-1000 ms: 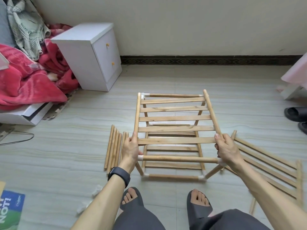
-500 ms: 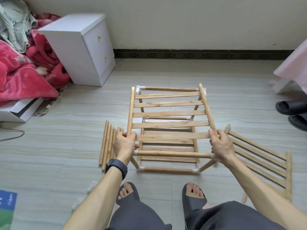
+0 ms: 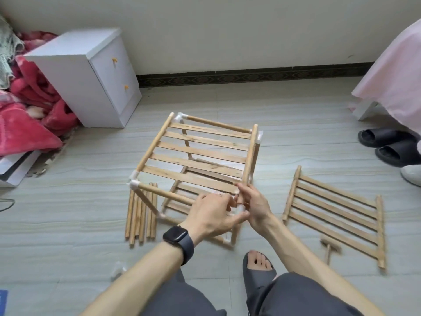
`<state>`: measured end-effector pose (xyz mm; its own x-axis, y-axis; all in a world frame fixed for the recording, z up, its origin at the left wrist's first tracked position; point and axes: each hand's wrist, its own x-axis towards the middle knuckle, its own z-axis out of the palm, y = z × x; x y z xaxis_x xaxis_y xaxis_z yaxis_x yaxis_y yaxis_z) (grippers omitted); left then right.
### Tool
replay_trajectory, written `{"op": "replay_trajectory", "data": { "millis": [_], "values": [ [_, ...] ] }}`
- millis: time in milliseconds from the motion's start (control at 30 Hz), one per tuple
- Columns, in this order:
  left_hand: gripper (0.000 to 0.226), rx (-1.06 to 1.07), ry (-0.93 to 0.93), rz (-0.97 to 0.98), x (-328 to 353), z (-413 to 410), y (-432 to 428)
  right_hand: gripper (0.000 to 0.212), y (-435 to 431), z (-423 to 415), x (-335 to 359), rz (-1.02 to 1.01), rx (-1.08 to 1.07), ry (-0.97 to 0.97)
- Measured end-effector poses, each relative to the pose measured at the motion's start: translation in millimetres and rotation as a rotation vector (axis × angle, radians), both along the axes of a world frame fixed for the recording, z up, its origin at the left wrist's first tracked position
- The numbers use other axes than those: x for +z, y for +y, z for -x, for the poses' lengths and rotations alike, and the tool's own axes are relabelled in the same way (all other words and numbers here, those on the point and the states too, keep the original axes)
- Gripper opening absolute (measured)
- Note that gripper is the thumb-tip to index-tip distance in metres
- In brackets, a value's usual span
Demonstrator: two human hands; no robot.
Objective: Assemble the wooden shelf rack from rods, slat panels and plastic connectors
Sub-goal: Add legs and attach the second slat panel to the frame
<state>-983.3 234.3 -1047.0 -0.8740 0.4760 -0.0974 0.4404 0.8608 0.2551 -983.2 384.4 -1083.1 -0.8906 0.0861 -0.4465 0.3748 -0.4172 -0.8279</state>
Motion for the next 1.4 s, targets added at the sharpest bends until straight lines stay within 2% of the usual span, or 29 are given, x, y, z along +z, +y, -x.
{"op": "replay_trajectory", "data": {
  "millis": [33, 100, 233, 400, 500, 800, 933, 1100, 1167, 1200, 1267, 1333, 1400],
  "values": [
    [0.07, -0.008, -0.02, 0.029, -1.1, -2.1, -0.1, 0.012, -0.5, -3.0, 0.9, -0.032, 0.076, -0.011],
    [0.055, -0.009, 0.002, 0.036, -4.7, -5.2, -7.7, 0.017, 0.5, -8.6, 1.4, -0.067, 0.186, -0.019],
    [0.025, -0.016, 0.047, -0.037, -16.0, -15.8, -24.0, 0.026, -5.5, -16.5, -0.6, -0.009, 0.219, -0.018],
    [0.032, -0.109, 0.194, 0.121, -23.2, -23.3, -29.9, 0.02, -14.5, -22.5, -2.4, 0.019, 0.208, -0.01],
    [0.034, -0.104, 0.198, 0.159, -23.1, -25.9, -27.6, 0.011, -18.5, -21.8, -3.4, 0.002, 0.139, -0.029],
    [0.033, -0.06, 0.245, 0.134, -29.2, -25.9, -24.2, 0.01, -21.0, -18.5, -5.9, 0.009, 0.094, -0.006],
    [0.045, -0.058, 0.279, 0.107, -31.9, -26.2, -24.5, 0.014, -19.3, -23.4, -6.6, 0.012, 0.111, -0.002],
    [0.041, -0.026, 0.384, 0.024, -36.7, -29.7, -35.3, 0.018, -16.0, -30.1, -9.4, -0.048, 0.216, 0.027],
    [0.06, -0.06, 0.357, -0.048, -34.9, -27.9, -41.4, 0.018, -12.3, -29.3, -8.3, -0.066, 0.242, 0.018],
    [0.074, -0.099, 0.315, -0.031, -31.2, -25.2, -42.8, 0.019, -10.2, -26.5, -6.8, -0.082, 0.232, 0.006],
    [0.093, -0.178, 0.229, 0.126, -21.4, -16.1, -41.1, 0.026, -6.5, -19.0, -3.0, -0.146, 0.203, -0.027],
    [0.099, -0.263, 0.217, 0.274, -15.9, -3.4, -36.0, 0.038, -4.6, -11.8, 0.1, -0.22, 0.194, -0.047],
    [0.099, -0.302, 0.182, 0.309, -15.2, 6.2, -31.4, 0.042, -4.6, -7.2, 0.3, -0.25, 0.193, -0.058]
  ]
}}
